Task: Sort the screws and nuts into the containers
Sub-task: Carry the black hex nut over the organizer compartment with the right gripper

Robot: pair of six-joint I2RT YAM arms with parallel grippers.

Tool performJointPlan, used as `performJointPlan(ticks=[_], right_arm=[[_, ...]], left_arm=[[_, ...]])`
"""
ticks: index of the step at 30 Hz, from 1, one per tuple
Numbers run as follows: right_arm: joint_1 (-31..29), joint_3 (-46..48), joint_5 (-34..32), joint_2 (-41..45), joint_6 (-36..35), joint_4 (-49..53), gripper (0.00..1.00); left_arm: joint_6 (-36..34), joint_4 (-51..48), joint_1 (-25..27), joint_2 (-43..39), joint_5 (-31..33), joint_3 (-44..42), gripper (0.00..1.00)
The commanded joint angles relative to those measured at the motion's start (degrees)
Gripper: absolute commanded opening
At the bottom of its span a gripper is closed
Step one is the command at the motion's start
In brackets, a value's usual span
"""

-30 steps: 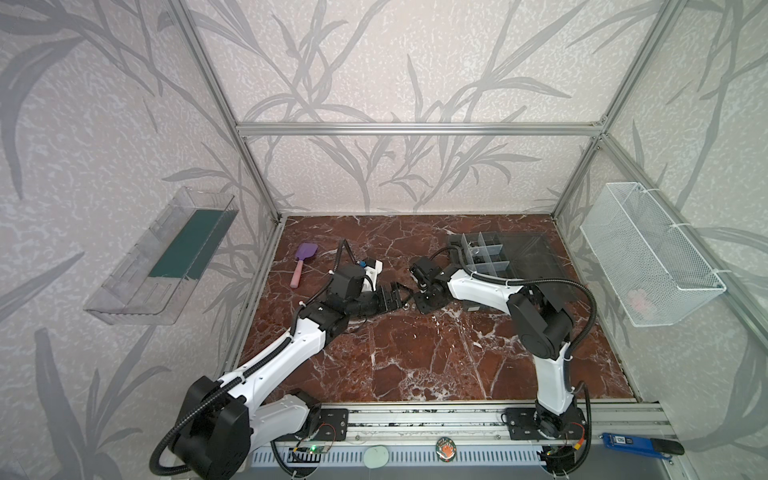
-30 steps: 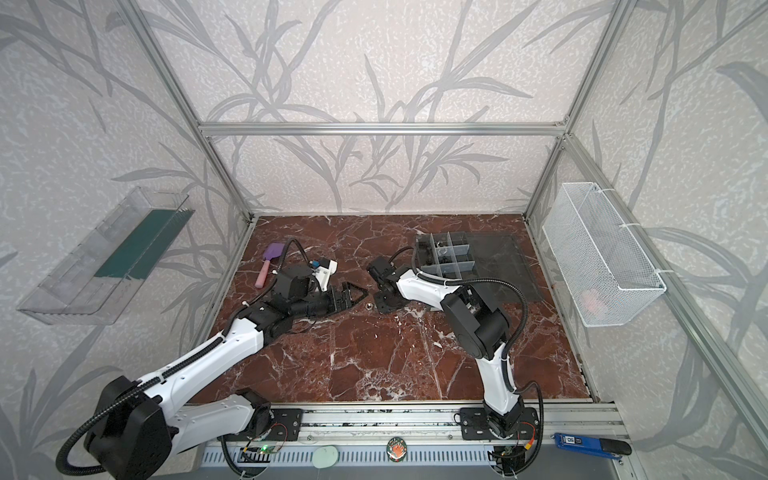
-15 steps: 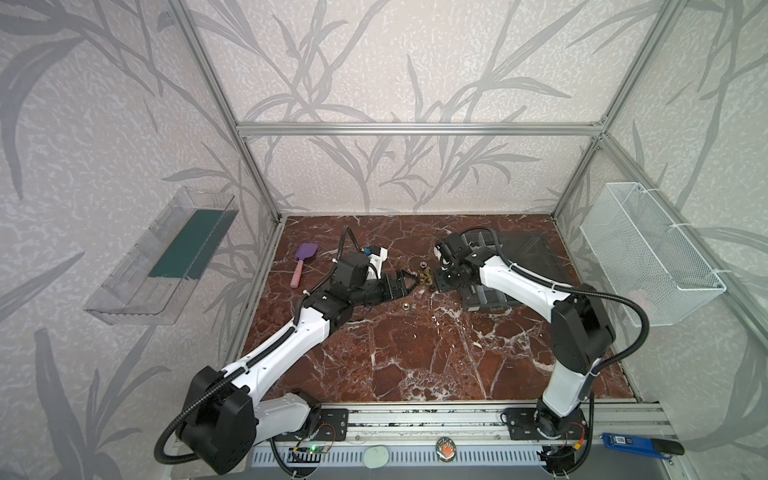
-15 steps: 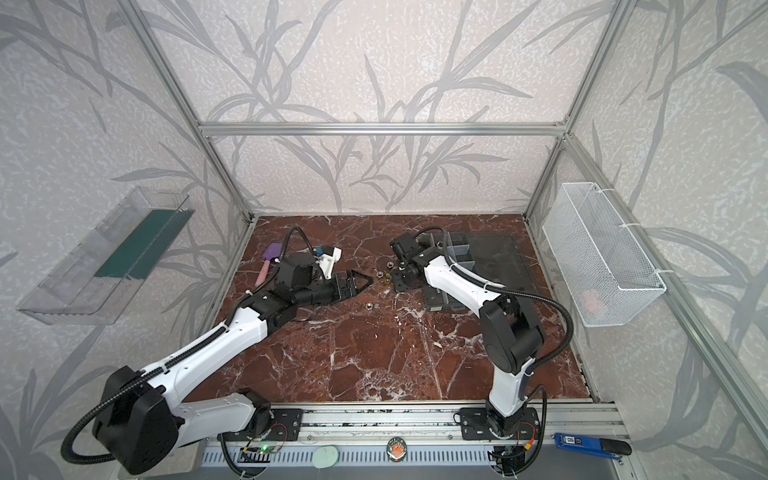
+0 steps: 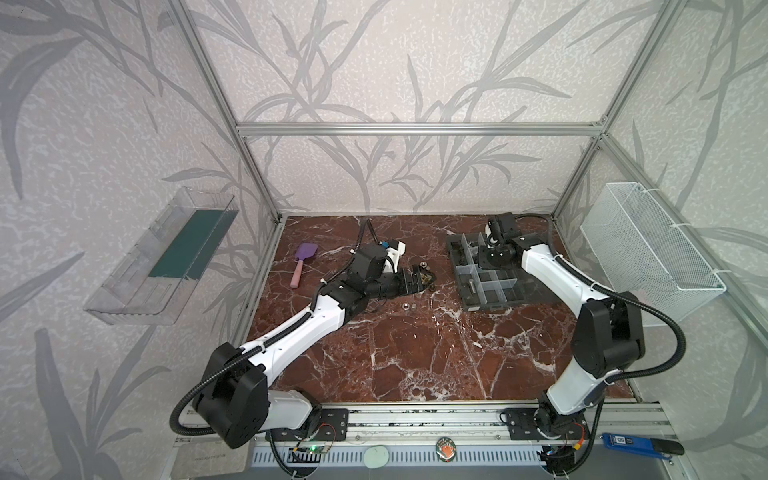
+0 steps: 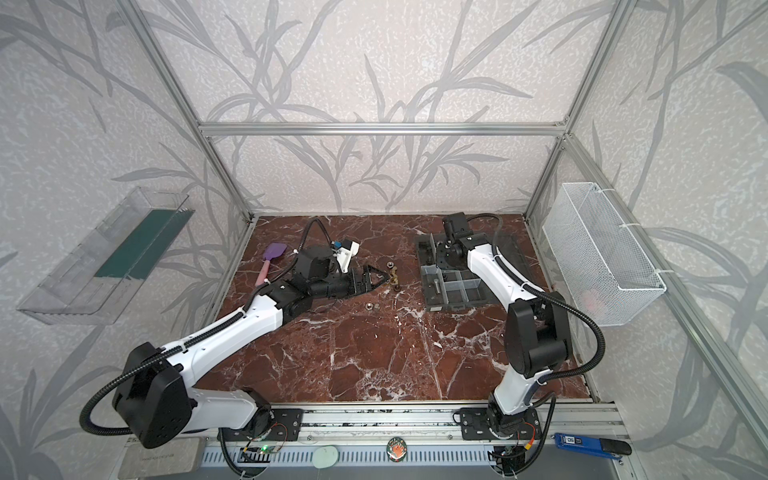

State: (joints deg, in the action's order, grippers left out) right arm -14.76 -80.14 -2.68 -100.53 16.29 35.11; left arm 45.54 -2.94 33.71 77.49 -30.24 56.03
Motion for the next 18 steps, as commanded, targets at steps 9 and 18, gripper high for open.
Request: performJointPlan(ticks=[9, 18], right_arm=[[2.64, -3.96, 1.1, -10.9, -1.51, 1.93, 0.18], [3.58, -3.55, 1.01, -12.4, -2.05, 0.93, 0.18]], left_arm=[[-0.89, -0.82, 0.5, 0.9, 0.53, 2.53, 0.99], [-0.45, -0.45, 0.52, 1.32, 0.8, 1.93, 0.99]])
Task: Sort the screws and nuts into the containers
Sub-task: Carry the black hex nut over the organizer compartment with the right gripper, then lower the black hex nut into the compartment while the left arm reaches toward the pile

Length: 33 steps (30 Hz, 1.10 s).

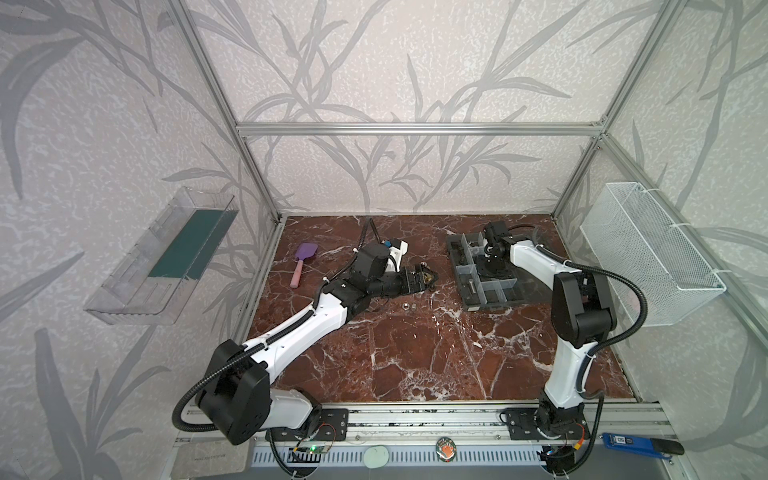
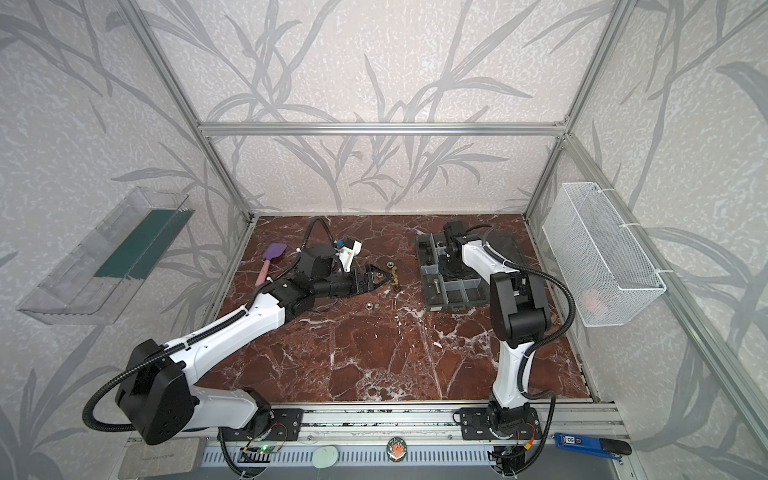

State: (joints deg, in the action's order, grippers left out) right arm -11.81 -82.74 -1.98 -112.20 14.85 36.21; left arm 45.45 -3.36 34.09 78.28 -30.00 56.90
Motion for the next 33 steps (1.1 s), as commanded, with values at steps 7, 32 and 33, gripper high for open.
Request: performJointPlan(ticks=[7, 32, 33], right_arm=[[1.09, -0.51, 0.57, -1.15, -0.72, -1.23, 0.18], [3.73, -11.24, 5.49, 3.22, -1.58, 1.13, 0.18], [3.73, -11.76, 6.14, 2.85, -1.54, 1.95, 0.18]], left_arm=[[-0.63, -1.08, 0.19, 0.97, 1.08, 1.41, 0.99], [-2.3, -4.32, -1.5, 15.06, 0.91, 19.11, 0.99], [-2.17, -4.16, -1.81, 15.57, 0.83, 19.53, 0.99]])
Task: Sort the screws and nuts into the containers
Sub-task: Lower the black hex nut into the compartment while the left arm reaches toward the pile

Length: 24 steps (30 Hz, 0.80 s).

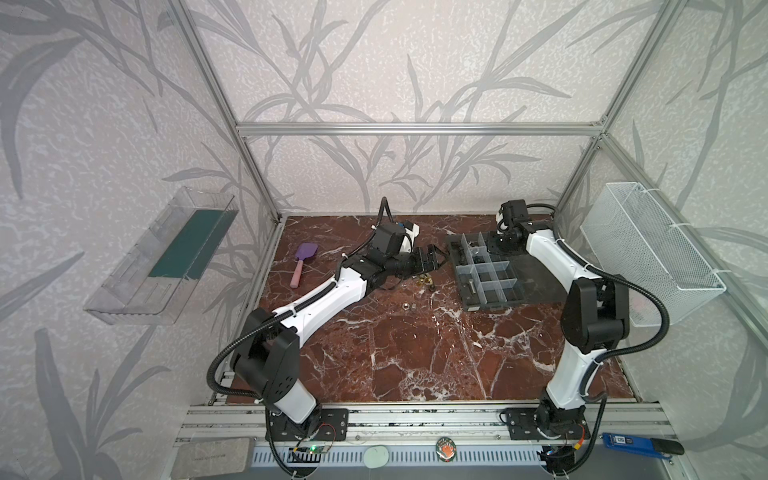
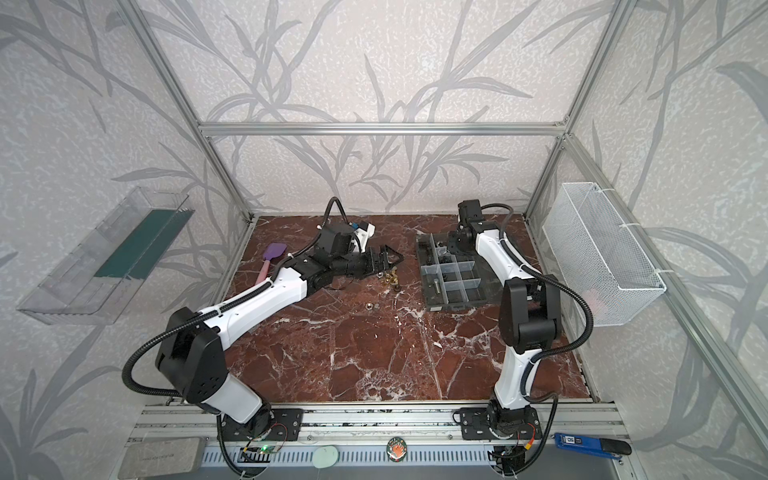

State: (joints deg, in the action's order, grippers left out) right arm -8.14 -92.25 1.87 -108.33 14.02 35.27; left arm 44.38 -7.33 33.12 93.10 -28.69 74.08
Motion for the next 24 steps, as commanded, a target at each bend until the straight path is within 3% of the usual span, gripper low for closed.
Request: performJointPlan(ticks=[1, 9, 18, 24], right_arm=[[0.06, -2.74, 2.97, -1.38, -0.66, 4.01, 0.18], [-0.19, 6.44, 7.02, 0.48, 1.16, 0.73, 0.18], [-1.77, 9.25, 5.31, -2.3, 1.31, 0.0, 0.21], [-2.14, 10.29, 3.45, -3.57, 0.94, 0.11, 0.34]], left_arm=[[-0.88, 0.05, -1.32, 1.31, -0.66, 2.76, 0.99], [-1.96, -0.27, -2.33, 3.7, -1.22, 4.58, 0.99], [-1.83, -0.01, -2.53, 2.17, -2.9, 2.6, 0.99], [-1.95, 0.39, -2.55, -3.11, -1.21, -3.19, 0.99]])
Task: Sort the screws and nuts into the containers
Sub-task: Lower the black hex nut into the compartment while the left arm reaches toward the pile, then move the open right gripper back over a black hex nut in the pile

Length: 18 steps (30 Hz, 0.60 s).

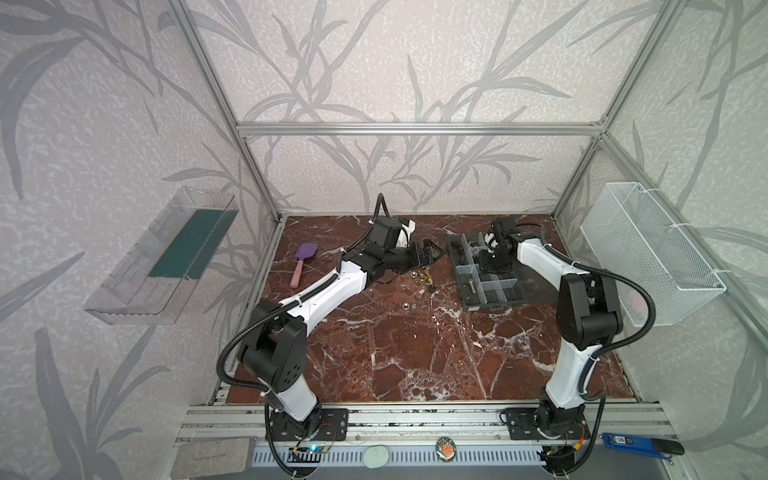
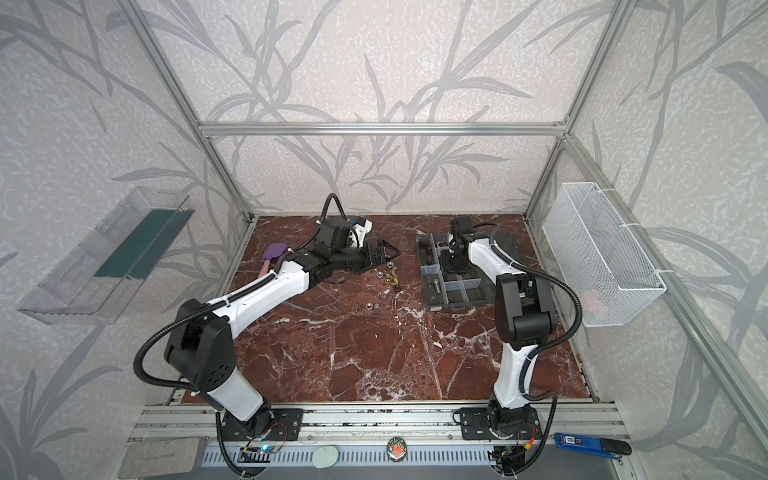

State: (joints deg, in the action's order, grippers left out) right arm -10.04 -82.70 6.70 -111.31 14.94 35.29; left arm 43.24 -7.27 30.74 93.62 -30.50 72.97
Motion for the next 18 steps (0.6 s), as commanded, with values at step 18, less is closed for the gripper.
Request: performJointPlan(ticks=[18], right_arm=[[-14.47, -6.11, -6.7, 7.02, -0.95, 5.67, 0.43]], left_arm=[[3.04, 4.22, -5.67, -13.74, -0.99, -14.09, 0.99]])
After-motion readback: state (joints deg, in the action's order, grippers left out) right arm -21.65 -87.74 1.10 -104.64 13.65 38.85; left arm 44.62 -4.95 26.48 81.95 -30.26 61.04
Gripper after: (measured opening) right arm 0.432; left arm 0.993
